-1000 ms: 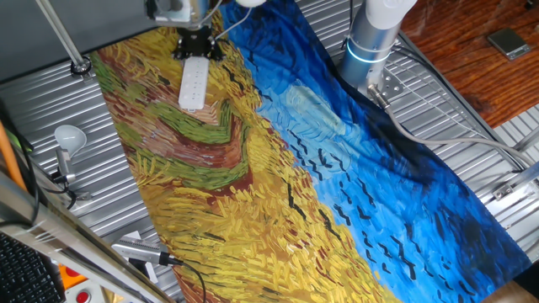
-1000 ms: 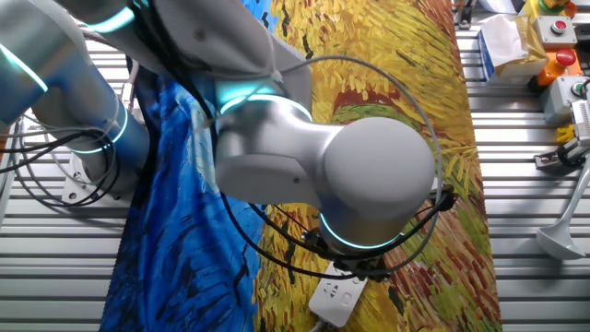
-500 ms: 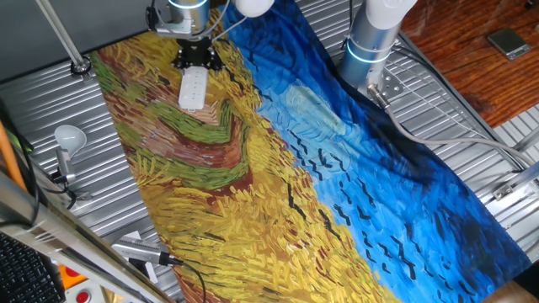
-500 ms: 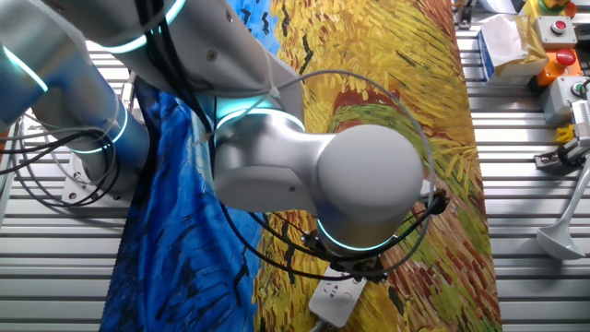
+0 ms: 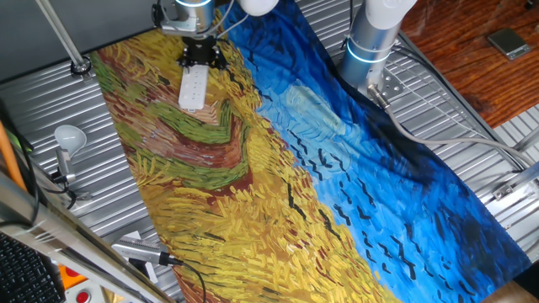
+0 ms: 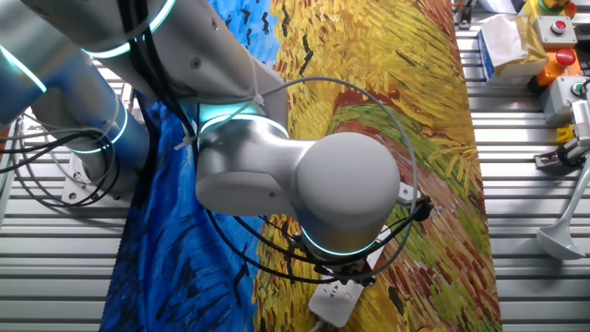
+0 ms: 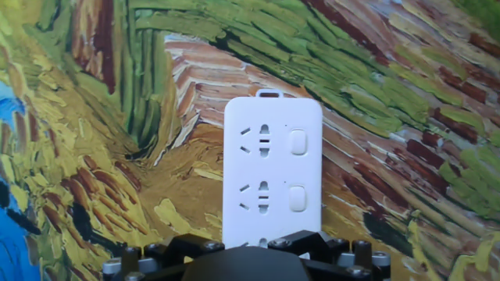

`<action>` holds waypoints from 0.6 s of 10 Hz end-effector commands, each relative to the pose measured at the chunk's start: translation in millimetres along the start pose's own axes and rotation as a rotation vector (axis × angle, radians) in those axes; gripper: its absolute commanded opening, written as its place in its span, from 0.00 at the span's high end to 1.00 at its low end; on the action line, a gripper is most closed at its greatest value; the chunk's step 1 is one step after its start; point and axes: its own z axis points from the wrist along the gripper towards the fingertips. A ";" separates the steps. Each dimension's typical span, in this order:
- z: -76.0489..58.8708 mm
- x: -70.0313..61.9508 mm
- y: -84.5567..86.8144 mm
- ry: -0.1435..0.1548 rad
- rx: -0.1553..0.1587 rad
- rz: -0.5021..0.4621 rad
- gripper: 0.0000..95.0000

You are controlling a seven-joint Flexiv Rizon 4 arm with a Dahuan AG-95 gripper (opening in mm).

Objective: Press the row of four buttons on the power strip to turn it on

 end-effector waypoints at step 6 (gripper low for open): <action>9.5 1.8 0.9 -0.007 0.018 -0.001 0.00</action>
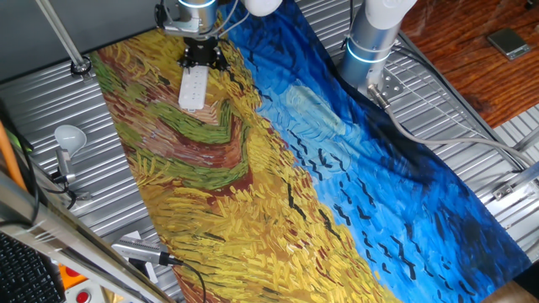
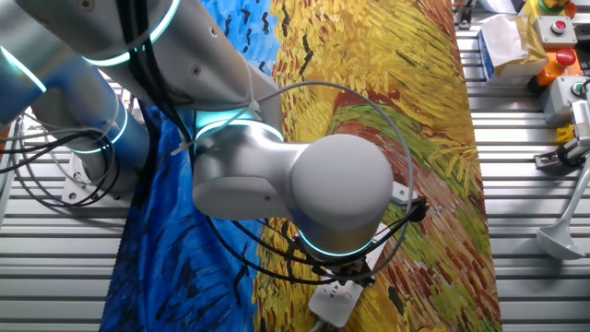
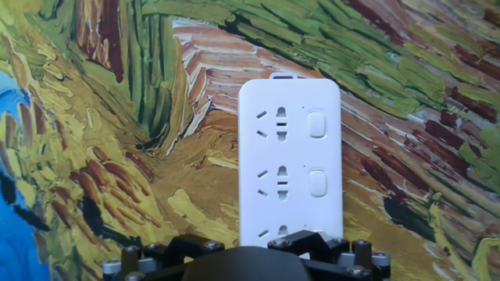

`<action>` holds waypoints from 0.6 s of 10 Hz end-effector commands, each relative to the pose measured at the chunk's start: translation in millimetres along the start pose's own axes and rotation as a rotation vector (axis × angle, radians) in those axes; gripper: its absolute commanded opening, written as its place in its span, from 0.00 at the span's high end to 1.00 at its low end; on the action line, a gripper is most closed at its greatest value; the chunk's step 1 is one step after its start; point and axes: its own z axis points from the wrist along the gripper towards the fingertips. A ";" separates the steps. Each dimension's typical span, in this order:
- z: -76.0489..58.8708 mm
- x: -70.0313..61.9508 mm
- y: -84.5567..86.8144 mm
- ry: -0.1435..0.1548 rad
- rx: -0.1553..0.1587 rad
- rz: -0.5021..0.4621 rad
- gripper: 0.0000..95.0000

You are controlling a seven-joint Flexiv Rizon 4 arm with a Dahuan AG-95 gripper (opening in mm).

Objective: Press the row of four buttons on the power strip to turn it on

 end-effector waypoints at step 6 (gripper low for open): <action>4.2 1.4 1.9 -0.028 0.004 0.005 0.00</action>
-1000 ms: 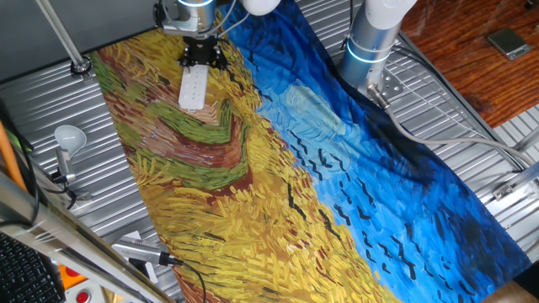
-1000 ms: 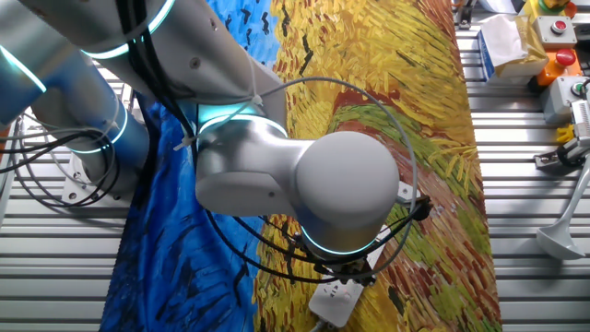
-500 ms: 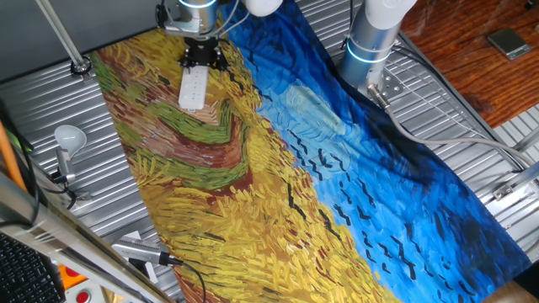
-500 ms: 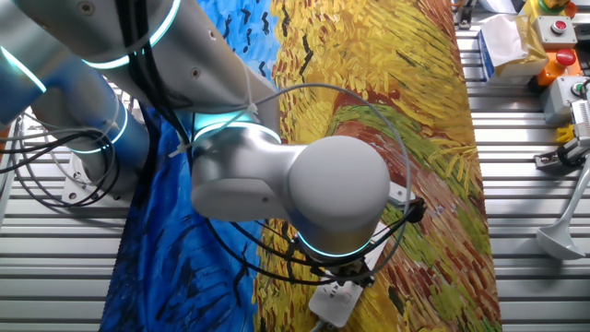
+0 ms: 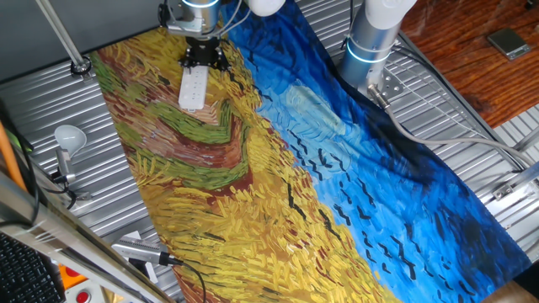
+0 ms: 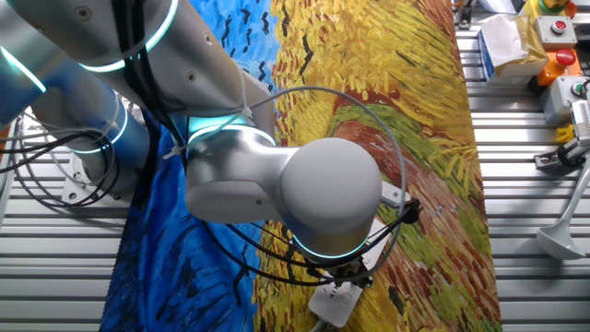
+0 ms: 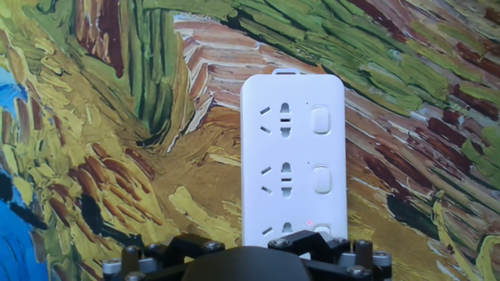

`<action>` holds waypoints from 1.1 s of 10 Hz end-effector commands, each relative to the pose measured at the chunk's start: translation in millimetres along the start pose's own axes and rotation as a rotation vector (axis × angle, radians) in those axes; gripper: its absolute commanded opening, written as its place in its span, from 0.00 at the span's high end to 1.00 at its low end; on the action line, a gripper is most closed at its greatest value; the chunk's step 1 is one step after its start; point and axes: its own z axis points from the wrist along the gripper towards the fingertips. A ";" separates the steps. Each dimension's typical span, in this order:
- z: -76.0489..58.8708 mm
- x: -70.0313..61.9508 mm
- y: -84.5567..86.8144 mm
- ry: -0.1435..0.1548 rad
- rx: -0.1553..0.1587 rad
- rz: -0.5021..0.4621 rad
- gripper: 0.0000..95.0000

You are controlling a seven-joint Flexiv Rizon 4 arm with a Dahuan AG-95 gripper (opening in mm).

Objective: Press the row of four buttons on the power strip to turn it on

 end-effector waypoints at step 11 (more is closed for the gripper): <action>11.8 -2.4 0.0 -0.022 0.025 0.006 0.00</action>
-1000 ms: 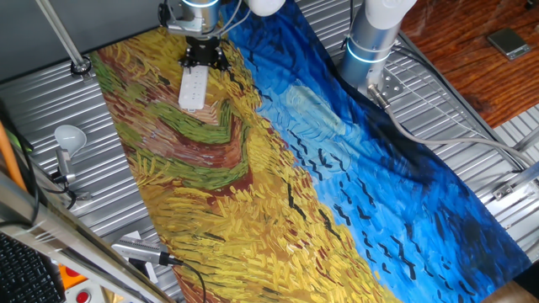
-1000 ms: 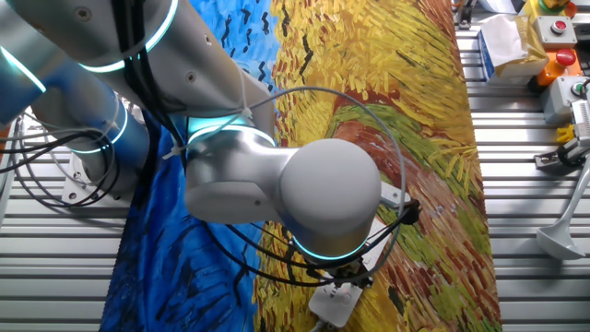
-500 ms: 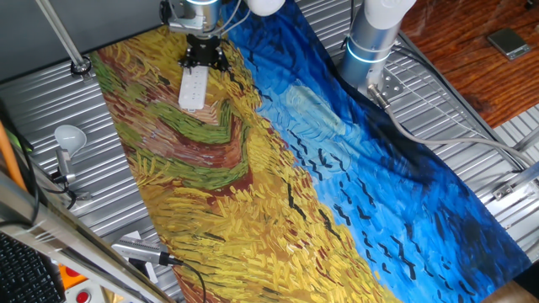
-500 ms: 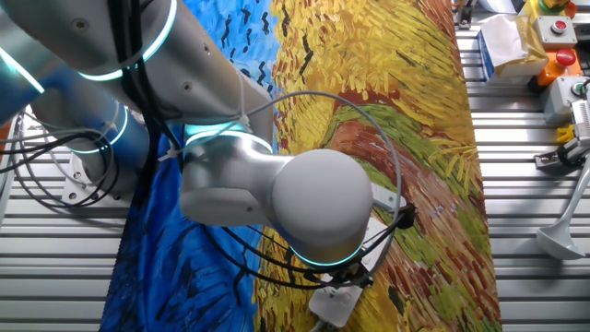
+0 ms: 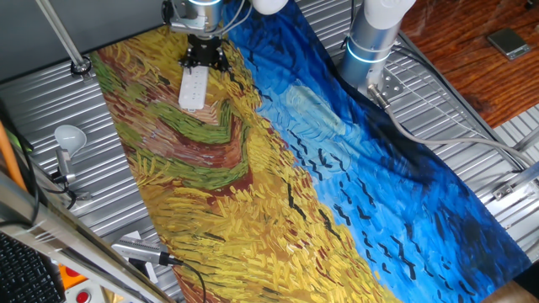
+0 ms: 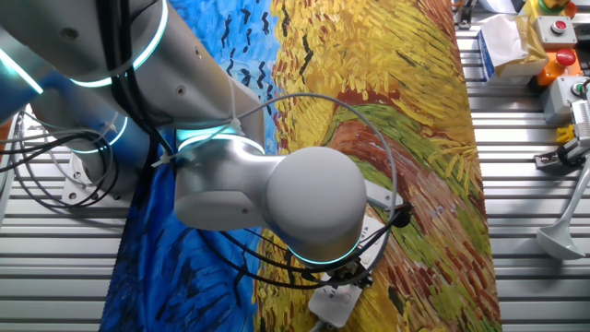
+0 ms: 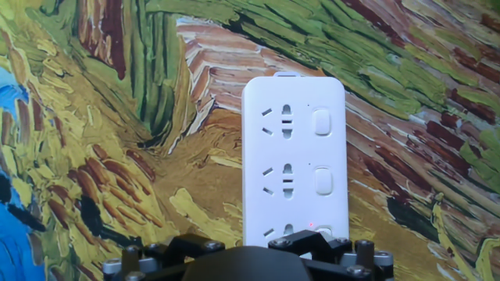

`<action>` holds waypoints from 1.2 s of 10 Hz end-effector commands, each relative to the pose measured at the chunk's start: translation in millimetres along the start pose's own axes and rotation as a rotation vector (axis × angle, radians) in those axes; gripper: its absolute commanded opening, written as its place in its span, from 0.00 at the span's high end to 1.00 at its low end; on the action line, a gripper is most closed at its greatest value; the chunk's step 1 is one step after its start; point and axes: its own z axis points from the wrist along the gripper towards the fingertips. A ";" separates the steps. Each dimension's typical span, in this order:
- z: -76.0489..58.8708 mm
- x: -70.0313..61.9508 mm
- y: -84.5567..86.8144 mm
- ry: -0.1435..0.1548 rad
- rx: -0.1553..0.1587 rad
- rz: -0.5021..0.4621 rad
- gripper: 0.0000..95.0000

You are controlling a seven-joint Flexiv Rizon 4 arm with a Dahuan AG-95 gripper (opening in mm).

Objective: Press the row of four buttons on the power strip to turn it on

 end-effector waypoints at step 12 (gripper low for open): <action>15.1 -2.6 -5.7 -0.007 0.021 -0.002 0.00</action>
